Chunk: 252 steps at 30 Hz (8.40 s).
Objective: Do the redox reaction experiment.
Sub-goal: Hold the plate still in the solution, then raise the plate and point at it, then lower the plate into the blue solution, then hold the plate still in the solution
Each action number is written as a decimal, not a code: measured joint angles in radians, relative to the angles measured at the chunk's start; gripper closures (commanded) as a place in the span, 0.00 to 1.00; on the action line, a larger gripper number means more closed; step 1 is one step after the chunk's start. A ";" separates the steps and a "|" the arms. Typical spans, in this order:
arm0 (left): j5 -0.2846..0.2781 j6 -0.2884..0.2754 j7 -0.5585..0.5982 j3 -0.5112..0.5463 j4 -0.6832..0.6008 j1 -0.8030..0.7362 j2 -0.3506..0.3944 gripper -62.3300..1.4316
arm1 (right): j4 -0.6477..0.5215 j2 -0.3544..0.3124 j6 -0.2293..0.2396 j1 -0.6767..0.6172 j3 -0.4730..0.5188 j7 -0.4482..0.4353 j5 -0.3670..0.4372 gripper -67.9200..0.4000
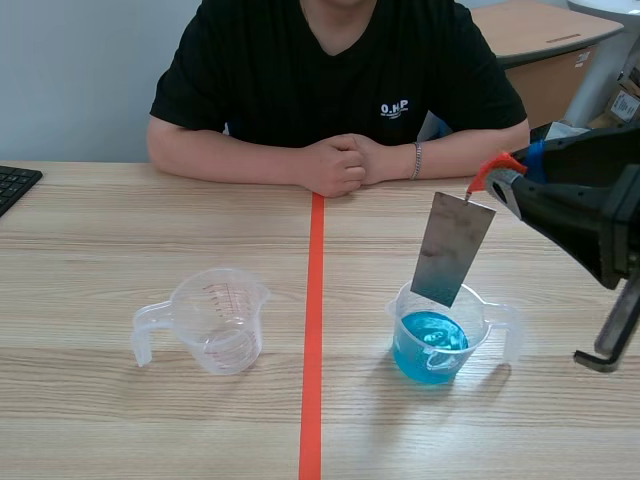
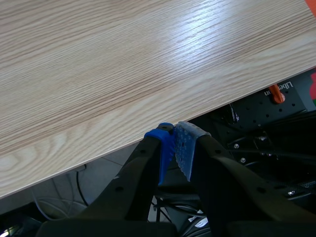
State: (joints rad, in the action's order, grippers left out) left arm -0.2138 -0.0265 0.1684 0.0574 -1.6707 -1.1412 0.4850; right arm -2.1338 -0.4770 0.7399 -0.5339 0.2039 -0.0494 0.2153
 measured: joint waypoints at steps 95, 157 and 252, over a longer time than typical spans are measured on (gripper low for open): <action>0.068 -0.053 -0.156 -0.871 0.169 1.267 0.006 0.90 | -0.158 0.000 0.000 -0.041 0.194 0.346 0.433 0.97; 0.109 -0.048 -0.180 -0.941 0.472 1.421 -0.269 0.90 | -0.158 0.000 0.000 -0.041 0.194 0.343 0.433 0.97; 0.100 0.299 -0.179 -0.116 -0.083 -0.016 -0.011 0.90 | 0.025 -0.111 0.000 -0.041 0.016 -0.010 0.109 0.97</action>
State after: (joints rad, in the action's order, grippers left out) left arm -0.1135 0.2729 -0.0105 -0.0582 -1.7538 -1.1576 0.4740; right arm -2.1090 -0.5880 0.7399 -0.5747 0.2203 -0.0593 0.3241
